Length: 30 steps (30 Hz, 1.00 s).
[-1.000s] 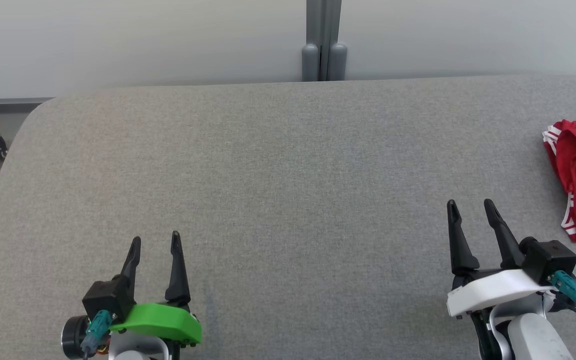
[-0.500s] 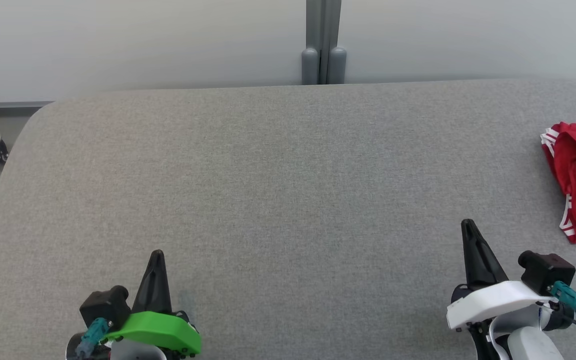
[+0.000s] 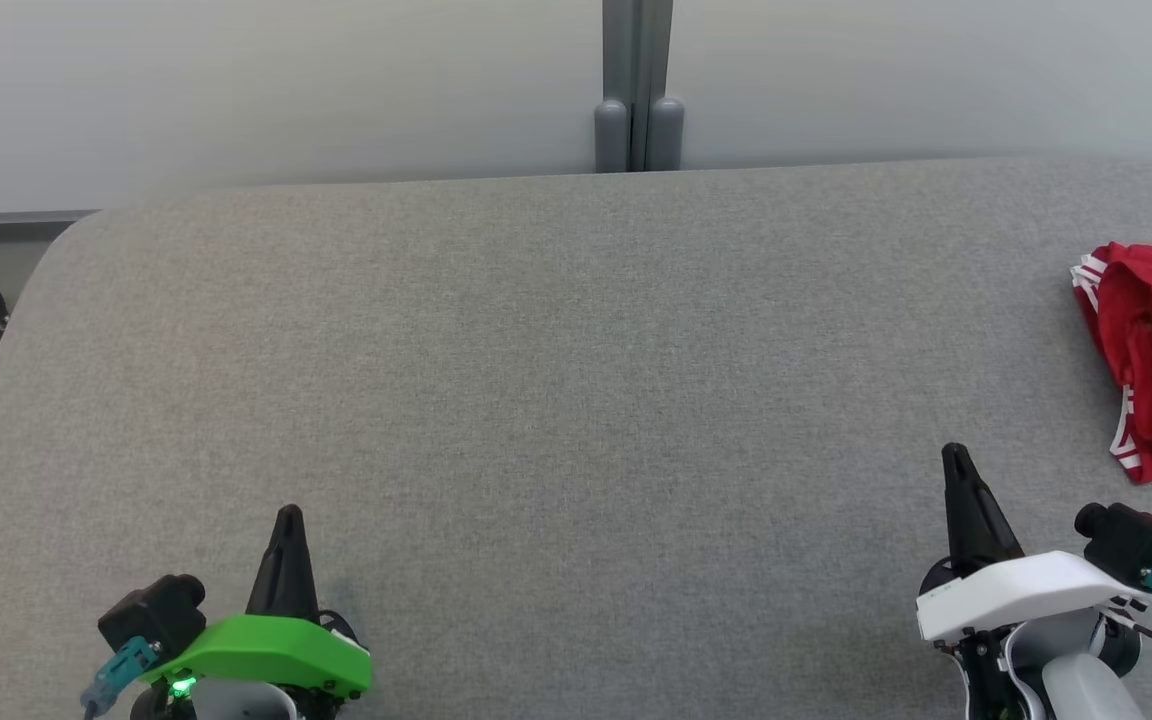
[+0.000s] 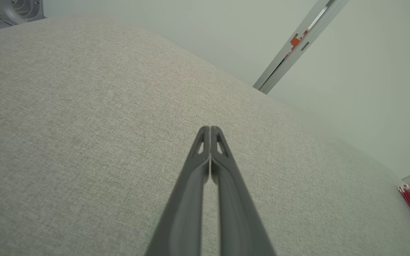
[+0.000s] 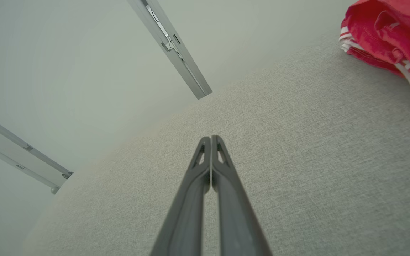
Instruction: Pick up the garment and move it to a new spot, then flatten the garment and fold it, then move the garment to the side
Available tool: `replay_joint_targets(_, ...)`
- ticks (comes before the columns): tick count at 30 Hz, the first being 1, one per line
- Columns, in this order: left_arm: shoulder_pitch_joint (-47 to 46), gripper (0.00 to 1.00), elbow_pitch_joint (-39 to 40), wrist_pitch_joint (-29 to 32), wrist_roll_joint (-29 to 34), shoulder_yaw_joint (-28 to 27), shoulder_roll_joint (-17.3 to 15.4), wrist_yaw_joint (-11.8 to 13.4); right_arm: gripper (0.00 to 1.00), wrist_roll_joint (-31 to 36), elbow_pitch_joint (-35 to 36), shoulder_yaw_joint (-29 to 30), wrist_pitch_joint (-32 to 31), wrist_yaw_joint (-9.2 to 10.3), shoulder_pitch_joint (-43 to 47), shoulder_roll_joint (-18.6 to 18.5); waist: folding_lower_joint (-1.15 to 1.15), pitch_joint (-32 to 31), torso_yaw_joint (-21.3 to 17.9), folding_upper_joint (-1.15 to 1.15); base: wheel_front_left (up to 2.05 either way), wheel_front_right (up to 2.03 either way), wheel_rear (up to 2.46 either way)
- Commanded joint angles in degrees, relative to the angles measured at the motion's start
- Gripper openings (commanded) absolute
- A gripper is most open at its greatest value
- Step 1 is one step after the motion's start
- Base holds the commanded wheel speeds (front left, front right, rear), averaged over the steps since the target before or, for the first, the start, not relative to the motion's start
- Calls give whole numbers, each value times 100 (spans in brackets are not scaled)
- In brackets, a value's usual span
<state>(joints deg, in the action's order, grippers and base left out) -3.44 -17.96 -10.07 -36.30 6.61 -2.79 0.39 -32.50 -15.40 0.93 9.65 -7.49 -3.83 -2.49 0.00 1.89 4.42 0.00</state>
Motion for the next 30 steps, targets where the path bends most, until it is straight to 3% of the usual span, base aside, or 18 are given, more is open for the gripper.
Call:
replay_joint_targets(1, -126, 0, 109, 47, -227, -73, -33, -56, 0, -235, 99, 33, -48, -1, -127, -19, 0, -3, -6, 0, 0, 0, 0)
replay_joint_targets(30, -207, 0, 232, 640, -2294, -524, -52, -343, 0, -2415, 126, 238, -647, -1, -191, -32, 0, -49, -126, 0, 0, 0, 0)
